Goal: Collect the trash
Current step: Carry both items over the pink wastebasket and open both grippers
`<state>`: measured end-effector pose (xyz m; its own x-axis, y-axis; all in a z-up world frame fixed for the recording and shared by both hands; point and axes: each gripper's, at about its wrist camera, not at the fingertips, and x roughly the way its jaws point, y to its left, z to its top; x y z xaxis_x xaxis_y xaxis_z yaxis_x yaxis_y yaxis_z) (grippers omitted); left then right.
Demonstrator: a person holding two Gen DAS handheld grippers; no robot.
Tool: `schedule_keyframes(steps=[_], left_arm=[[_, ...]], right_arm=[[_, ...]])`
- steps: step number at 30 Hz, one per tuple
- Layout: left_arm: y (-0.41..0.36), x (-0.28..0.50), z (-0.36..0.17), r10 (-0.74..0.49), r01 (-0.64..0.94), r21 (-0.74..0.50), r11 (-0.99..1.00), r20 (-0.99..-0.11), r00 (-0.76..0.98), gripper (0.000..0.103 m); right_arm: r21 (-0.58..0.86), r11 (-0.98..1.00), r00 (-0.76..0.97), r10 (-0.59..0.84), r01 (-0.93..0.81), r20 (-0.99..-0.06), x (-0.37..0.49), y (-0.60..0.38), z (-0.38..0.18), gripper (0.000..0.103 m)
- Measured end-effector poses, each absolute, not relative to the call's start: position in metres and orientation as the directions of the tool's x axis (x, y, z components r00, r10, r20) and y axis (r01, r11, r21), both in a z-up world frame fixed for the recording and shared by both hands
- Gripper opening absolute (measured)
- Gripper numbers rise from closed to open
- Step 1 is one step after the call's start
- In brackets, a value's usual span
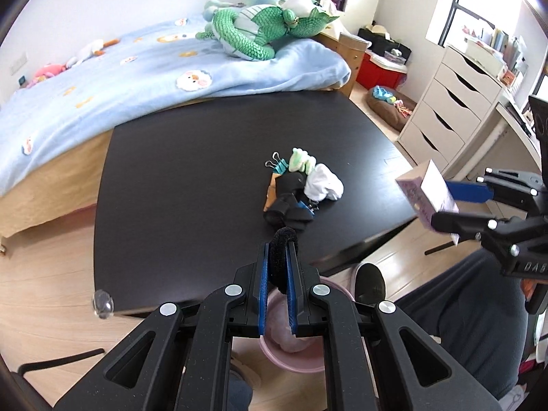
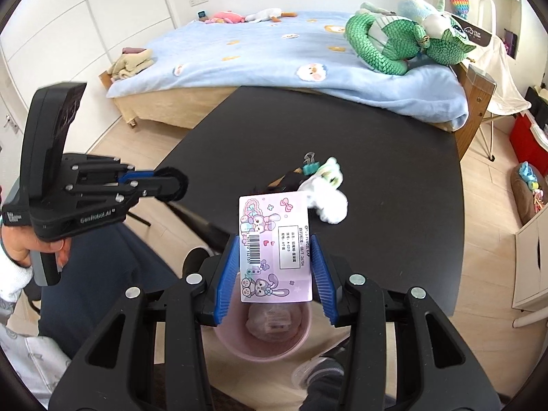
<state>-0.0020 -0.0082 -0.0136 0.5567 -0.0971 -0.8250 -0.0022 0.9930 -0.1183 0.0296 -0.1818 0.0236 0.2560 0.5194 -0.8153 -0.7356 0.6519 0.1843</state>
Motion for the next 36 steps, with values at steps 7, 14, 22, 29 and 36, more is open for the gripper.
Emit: schedule_keyframes(steps=[7, 14, 22, 29, 36], left_arm=[[-0.011, -0.023, -0.011, -0.113, 0.004, -0.134, 0.991, -0.819, 0.563, 0.009], [-0.015, -0.039, -0.013, -0.123, 0.008, -0.144, 0.990, -0.816, 0.564, 0.009], [-0.011, -0.042, -0.014, -0.119, -0.004, -0.146, 0.989, -0.818, 0.563, 0.009], [-0.013, -0.043, -0.015, -0.122, 0.002, -0.145, 0.989, -0.818, 0.562, 0.009], [-0.021, -0.042, -0.017, -0.145, 0.033, -0.151, 0.988, -0.821, 0.552, 0.009]], right_arm=[[0.202, 0.636, 0.219, 0.518, -0.745, -0.827, -0.002, -0.182, 0.013, 0.042], [0.219, 0.623, 0.177, 0.509, -0.751, -0.842, -0.018, -0.178, -0.003, 0.042], [0.222, 0.603, 0.162, 0.516, -0.767, -0.841, -0.017, -0.168, -0.004, 0.050], [0.208, 0.641, 0.198, 0.501, -0.739, -0.843, -0.011, -0.174, -0.006, 0.091], [0.205, 0.684, 0.238, 0.495, -0.700, -0.836, -0.006, -0.186, -0.002, 0.096]])
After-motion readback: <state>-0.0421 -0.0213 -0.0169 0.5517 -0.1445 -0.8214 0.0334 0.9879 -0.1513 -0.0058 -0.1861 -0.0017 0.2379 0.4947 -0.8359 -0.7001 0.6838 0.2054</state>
